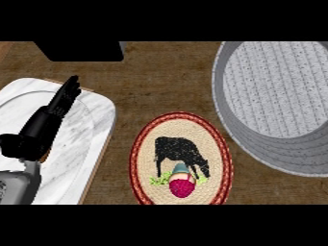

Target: Pick the cupcake from the placemat and place it in the basket

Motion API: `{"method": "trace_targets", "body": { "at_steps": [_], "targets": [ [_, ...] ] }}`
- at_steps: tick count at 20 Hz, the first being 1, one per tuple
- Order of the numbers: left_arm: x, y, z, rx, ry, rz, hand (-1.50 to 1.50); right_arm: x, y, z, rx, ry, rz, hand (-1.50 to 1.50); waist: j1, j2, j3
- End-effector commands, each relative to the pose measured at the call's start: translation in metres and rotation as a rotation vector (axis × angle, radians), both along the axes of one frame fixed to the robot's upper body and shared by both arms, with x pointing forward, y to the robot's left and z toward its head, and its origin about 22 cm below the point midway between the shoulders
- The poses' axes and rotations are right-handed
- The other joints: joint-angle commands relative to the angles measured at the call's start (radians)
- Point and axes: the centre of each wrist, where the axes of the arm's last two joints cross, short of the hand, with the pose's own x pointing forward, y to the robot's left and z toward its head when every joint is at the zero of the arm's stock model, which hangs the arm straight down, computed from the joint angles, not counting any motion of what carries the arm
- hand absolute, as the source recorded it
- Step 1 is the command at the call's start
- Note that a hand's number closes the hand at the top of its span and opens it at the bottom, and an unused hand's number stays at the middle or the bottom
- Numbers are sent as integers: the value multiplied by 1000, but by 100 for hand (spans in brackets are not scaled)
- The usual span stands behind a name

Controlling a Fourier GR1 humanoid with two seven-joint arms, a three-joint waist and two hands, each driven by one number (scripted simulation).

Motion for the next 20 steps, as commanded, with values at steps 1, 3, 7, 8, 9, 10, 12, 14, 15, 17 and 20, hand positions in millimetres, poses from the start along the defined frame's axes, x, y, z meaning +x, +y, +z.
{"method": "trace_targets", "body": {
  "at_steps": [1,3,7,8,9,10,12,14,15,17,20],
  "targets": [
    [-10,7,-8,-16,-2,3,0,16,12,-4,10,-18,29,-150,12,4,14],
    [-7,-17,7,-23,10,-5,0,18,20,-10,8,-13,44,-150,10,4,14],
    [-12,-2,-10,-13,11,1,0,6,18,-7,10,-5,14,-150,9,4,14],
    [-10,-6,-3,-2,14,12,0,24,21,-11,20,-9,-1,-150,6,4,14],
    [-8,0,-1,-3,-4,1,0,16,21,-10,5,10,0,-150,5,4,14],
    [6,5,13,-12,6,2,0,13,17,-3,6,16,-34,-150,2,5,14],
    [-5,8,-6,-4,17,12,0,23,20,-11,-2,-2,-30,-150,0,5,14],
    [-14,5,14,-3,14,-17,0,25,19,-7,-11,-3,-51,-150,8,2,14],
    [-4,-11,0,8,-6,14,0,22,18,-3,-10,7,-64,-150,1,4,14],
    [-4,-5,7,-21,1,16,0,29,25,12,-17,-3,-63,-150,2,4,14],
    [0,0,-1,0,23,10,0,20,32,-8,-9,2,-43,-150,-6,4,14]
  ]
}}
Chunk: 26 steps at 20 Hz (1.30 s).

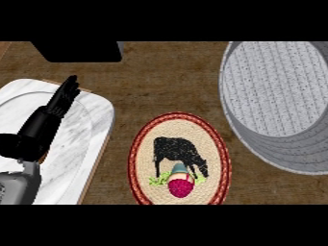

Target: Pick the cupcake from the placemat and place it in the basket

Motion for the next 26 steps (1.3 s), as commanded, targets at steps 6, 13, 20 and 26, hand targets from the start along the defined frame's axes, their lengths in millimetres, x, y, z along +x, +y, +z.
{"method": "trace_targets", "body": {
  "at_steps": [6,13,20,26],
  "targets": [
    [7,9,4,-6,-2,-8,0,44,23,-11,59,-22,-51,-150,15,12,23],
    [-4,-13,-10,-1,0,-27,0,75,28,-6,39,3,-115,-150,23,12,23],
    [-1,-4,-2,-10,1,-13,0,74,48,-22,-7,67,-121,-150,21,10,23],
    [-6,-6,13,6,-4,-24,0,94,41,-27,-114,107,-177,150,23,9,23]
  ]
}}
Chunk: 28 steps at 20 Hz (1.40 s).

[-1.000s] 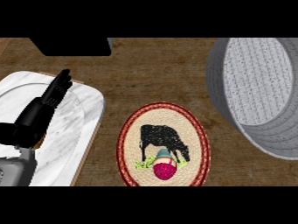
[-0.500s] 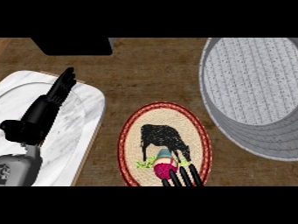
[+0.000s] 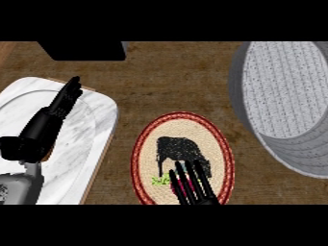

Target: Pick the cupcake from the placemat and place it in the basket

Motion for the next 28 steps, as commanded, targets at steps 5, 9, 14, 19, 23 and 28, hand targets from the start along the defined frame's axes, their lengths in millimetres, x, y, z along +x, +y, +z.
{"method": "trace_targets", "body": {
  "at_steps": [5,9,14,19,23,28],
  "targets": [
    [9,0,-13,-4,-3,12,0,28,16,0,-33,-26,-44,150,0,1,4],
    [1,-11,4,2,15,2,0,40,15,-17,-163,-106,-37,150,4,0,4],
    [4,-5,9,1,-20,-14,0,15,5,-27,43,290,-261,150,13,8,5],
    [-3,12,1,3,-13,-7,0,33,18,-17,104,338,-275,150,12,3,4],
    [8,-16,-11,-14,-1,17,0,23,25,-19,200,332,-196,150,4,3,4],
    [-12,13,-19,-6,0,8,0,-16,44,9,485,290,-13,150,6,2,4]
  ]
}}
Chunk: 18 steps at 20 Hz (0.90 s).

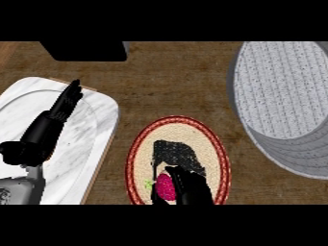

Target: Pick the cupcake from the placemat and place it in the basket

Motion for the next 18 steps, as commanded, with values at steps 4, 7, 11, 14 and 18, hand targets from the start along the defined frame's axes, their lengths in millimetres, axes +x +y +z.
{"method": "trace_targets", "body": {
  "at_steps": [4,7,11,14,18],
  "targets": [
    [2,16,5,-5,-1,4,0,-55,27,35,336,-203,216,150,-3,3,2],
    [2,10,3,1,-2,22,0,-91,6,57,388,-272,246,150,-22,0,1],
    [-4,-8,-13,-5,14,9,0,-118,-1,88,476,-304,234,150,-20,3,1],
    [0,10,18,11,4,15,0,-113,-13,99,488,-296,166,150,-13,1,2],
    [3,-1,10,2,-2,27,0,-102,-9,120,430,-342,63,150,-32,-2,1]
  ]
}}
